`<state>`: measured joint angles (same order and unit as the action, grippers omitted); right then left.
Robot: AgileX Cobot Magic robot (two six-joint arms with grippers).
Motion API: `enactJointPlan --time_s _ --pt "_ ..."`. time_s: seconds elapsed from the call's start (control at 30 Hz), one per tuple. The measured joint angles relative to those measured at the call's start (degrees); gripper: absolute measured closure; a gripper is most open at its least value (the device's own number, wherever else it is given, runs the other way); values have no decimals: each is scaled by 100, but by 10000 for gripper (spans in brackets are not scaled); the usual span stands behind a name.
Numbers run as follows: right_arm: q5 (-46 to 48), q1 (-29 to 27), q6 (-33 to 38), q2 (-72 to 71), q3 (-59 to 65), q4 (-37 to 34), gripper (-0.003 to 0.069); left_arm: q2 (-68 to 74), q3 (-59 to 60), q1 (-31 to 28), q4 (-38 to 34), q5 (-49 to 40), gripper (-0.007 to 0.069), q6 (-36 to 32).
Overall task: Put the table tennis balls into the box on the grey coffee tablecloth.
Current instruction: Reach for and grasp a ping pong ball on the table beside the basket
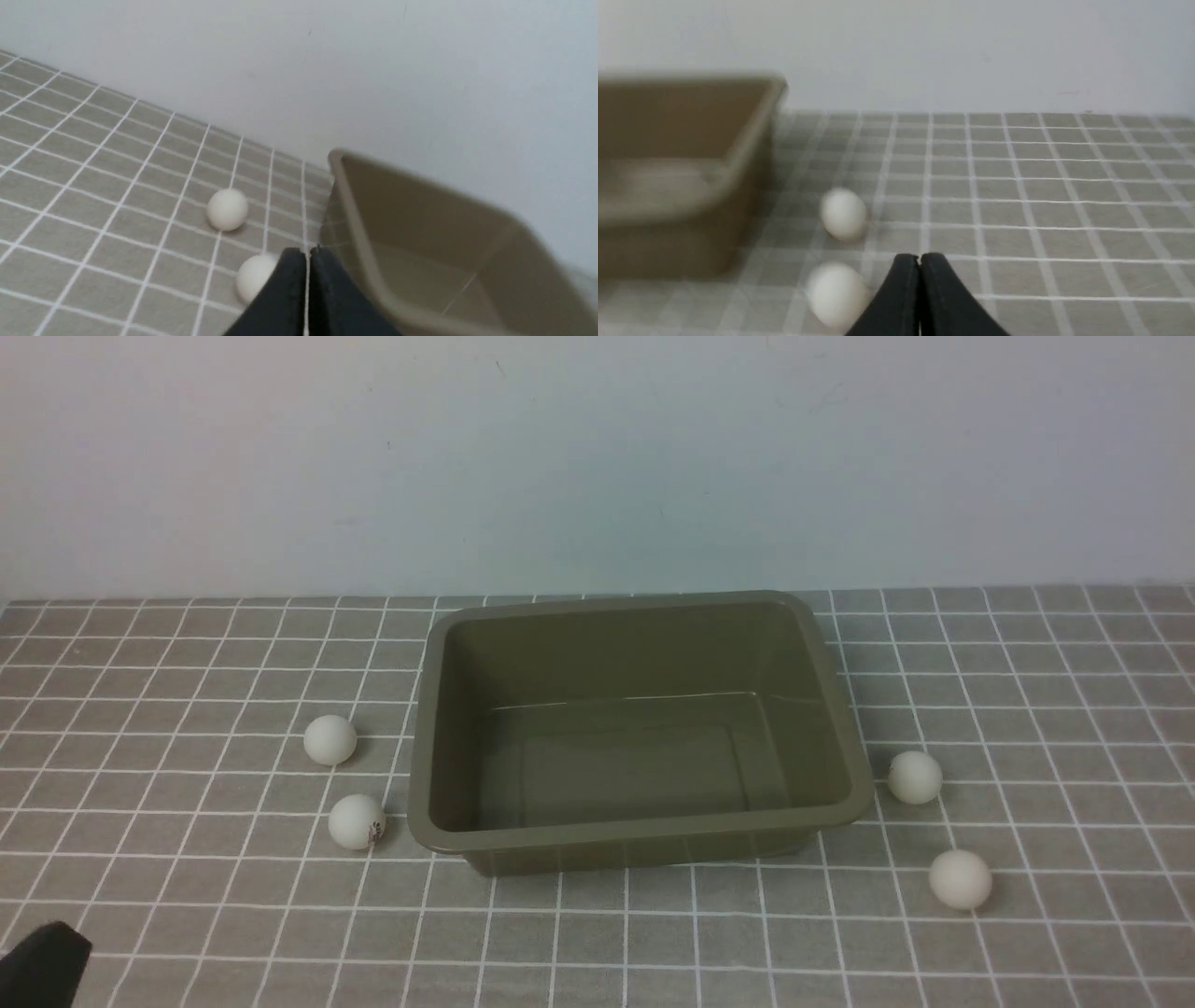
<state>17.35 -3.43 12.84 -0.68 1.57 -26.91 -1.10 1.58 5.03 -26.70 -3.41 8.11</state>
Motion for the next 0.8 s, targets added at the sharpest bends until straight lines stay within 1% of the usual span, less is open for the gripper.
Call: enactJointPlan --time_s 0.03,0.07,0.1,0.17,0.2,0.23,0.27,0.3,0.33,0.37,0.4,0.43,0.47,0.5,0.57,0.6,0.63,0.67,0.73,0.8 --pt "-142 0 -145 0 0 -333 673 0 0 0 -136 188 629 40" --pt "-534 0 -532 0 0 -1330 673 0 0 0 -394 569 629 96" --pt "-714 0 -705 0 0 -1844 673 0 -19 0 -499 823 629 112" --pt "-1096 0 -920 0 0 -2872 673 0 -174 0 -555 926 629 113" --pt "-1252 0 -929 0 0 -3240 673 8 -354 0 -549 868 629 92" --pt "-1480 0 -889 0 0 -3688 673 88 -703 0 -492 684 629 63" --pt "-1520 0 -873 0 0 -3753 673 88 -703 0 -486 640 629 57" --pt "-1847 0 -639 0 0 -4204 673 268 -1183 0 -418 168 629 29" --pt "-2018 0 -468 0 0 -4430 673 512 -1631 0 -361 -298 629 -4" --pt "-2044 0 -443 0 0 -4462 673 555 -1631 0 -346 -384 629 -15" --pt "-2234 0 -281 0 0 -4727 673 1027 -2262 0 -202 -1232 629 -135" --pt "-2235 0 -244 0 0 -4790 673 1287 -2501 0 -131 -1748 629 -209" --pt "-2177 0 -188 0 0 -4841 673 1495 -2670 0 -76 -2071 629 -258" --pt "-1959 0 -49 0 -45 -4842 673 1878 -2932 0 21 -2604 629 -339" --pt "-1152 0 326 30 -349 -4609 673 2630 -3317 0 182 -3516 629 -466" --pt "-1058 0 326 30 -395 -4566 673 2716 -3352 0 197 -3608 629 -466" --pt "-234 0 637 344 -906 -4085 673 3659 -3623 0 355 -4310 629 -653" --pt "240 0 704 565 -1234 -3764 673 4064 -3704 0 416 -4499 629 -758" --pt "1065 0 749 1218 -1814 -3163 672 4595 -3787 0 483 -4611 629 -920" --pt "2190 0 699 2003 -2525 -2297 672 5275 -3866 0 521 -4575 629 -1178"
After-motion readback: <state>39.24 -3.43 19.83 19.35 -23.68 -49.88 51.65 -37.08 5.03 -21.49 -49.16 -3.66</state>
